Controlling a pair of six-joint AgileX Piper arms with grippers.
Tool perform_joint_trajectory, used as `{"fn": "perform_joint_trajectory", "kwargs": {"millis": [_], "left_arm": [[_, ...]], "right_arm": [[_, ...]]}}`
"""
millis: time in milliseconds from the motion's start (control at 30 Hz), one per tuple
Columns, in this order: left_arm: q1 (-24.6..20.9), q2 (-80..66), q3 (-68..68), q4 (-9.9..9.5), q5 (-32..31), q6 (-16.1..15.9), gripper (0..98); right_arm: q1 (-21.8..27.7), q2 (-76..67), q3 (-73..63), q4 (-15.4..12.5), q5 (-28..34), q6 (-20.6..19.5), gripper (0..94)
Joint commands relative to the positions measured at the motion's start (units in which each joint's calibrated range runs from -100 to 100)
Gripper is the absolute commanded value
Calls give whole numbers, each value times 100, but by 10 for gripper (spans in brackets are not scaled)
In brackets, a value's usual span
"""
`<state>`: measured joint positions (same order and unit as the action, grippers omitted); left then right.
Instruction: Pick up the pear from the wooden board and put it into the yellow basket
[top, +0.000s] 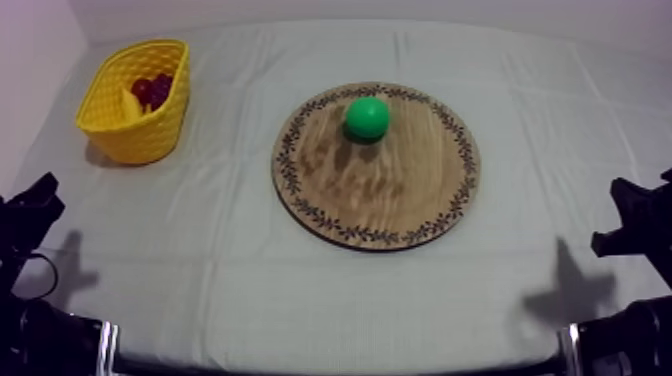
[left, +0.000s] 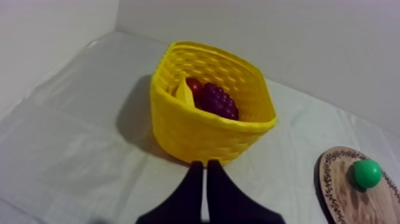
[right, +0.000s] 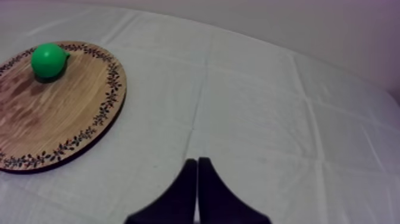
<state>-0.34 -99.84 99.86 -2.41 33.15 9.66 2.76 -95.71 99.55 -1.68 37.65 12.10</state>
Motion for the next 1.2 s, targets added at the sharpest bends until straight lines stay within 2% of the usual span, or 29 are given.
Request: {"fn": "perform_joint_trajectory", "kwargs": {"millis": [0,700,867,1167], "left_arm": [[31,2,3,-1,-1,3,1],[27,2,0,-1,14,-6,1],[40,33,-35,-26,-15,-105,0],[226,1061,-1434,-37,25,-272,0]], "right_arm": [[0,4,0,0,1,-1,3],[0,4,0,0,1,-1,3],[0,4,0,0,1,-2,3],[0,4,0,0,1,-1,3]]}}
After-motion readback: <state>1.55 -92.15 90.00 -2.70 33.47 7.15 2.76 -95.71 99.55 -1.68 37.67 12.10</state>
